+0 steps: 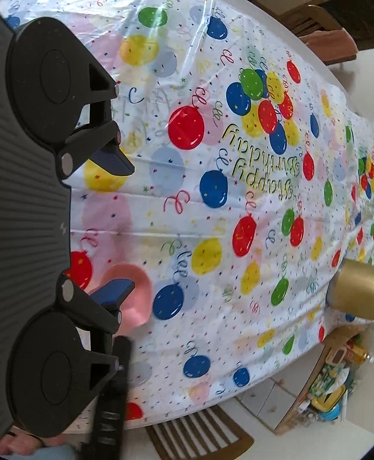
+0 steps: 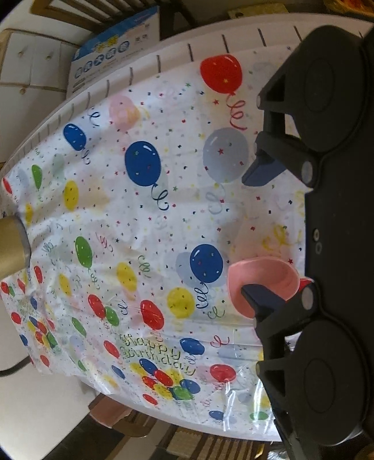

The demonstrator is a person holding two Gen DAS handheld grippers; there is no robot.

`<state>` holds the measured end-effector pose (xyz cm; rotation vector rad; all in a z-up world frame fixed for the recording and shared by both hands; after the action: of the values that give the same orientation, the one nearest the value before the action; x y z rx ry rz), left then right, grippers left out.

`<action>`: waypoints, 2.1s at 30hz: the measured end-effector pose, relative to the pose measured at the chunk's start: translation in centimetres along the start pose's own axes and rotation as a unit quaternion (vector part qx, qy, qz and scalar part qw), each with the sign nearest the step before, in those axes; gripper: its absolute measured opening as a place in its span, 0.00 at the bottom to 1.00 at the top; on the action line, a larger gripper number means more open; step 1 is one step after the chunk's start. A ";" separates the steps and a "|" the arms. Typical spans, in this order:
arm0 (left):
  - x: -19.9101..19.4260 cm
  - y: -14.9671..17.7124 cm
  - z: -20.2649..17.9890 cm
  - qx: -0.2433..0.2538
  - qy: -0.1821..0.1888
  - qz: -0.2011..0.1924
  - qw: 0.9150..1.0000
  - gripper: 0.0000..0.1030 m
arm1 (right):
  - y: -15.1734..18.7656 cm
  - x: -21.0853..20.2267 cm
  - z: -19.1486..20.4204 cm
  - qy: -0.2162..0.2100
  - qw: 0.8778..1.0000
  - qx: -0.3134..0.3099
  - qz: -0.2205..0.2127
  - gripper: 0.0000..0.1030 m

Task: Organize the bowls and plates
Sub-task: 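Move the left tool to the small pink heart-shaped dish, then close the left gripper on the heart-shaped dish's rim, then lift the heart-shaped dish and carry it to the pink bowl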

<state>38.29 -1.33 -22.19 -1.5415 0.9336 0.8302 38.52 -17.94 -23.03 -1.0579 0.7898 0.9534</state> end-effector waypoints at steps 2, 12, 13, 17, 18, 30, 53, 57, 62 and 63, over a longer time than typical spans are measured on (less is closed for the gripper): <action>0.4 -0.4 0.3 -0.005 0.004 0.000 1.000 0.76 | 0.2 0.4 -0.1 0.002 1.000 0.002 0.004 0.64; 2.0 -0.6 -1.0 0.004 0.024 0.015 1.000 0.60 | 1.7 2.0 1.3 -0.025 0.999 -0.024 0.030 0.38; 2.0 -0.5 -1.2 0.007 0.027 0.016 0.999 0.55 | 1.8 2.1 1.4 -0.027 0.999 -0.025 0.032 0.35; 2.5 -0.1 -2.0 0.016 0.037 0.024 0.999 0.33 | 2.0 2.4 1.8 -0.032 0.998 -0.032 0.031 0.24; 2.6 0.0 -2.2 0.018 0.036 0.024 0.999 0.32 | 2.0 2.5 1.9 -0.032 0.998 -0.033 0.030 0.23; 3.0 0.6 -2.5 0.016 0.044 0.026 0.999 0.08 | 2.2 2.6 2.7 -0.034 0.998 -0.044 0.017 0.05; -4.9 4.2 -3.5 0.052 0.073 0.046 0.995 0.07 | 5.4 -4.7 3.9 -0.034 0.997 -0.058 0.024 0.04; -6.8 5.3 -3.6 0.058 0.084 0.050 0.994 0.07 | 6.4 -6.7 4.0 -0.034 0.998 -0.058 0.019 0.04; -9.2 6.5 -3.9 0.069 0.088 0.046 0.993 0.07 | 7.8 -8.8 4.3 -0.031 0.998 -0.059 0.009 0.04; -9.7 6.7 -3.9 0.072 0.089 0.045 0.992 0.07 | 8.2 -9.3 4.3 -0.030 0.998 -0.058 0.007 0.04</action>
<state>28.05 -4.57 -15.90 -1.4748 1.1752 0.6795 27.79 -14.59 -16.35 -1.1199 0.7006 1.0478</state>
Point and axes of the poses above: each gripper's, at about its wrist camera, not at the fingertips, and x roughly the way its jaws point, z to its left, y to its underside, the point moved 8 cm from there along x, roughly the way its jaws point
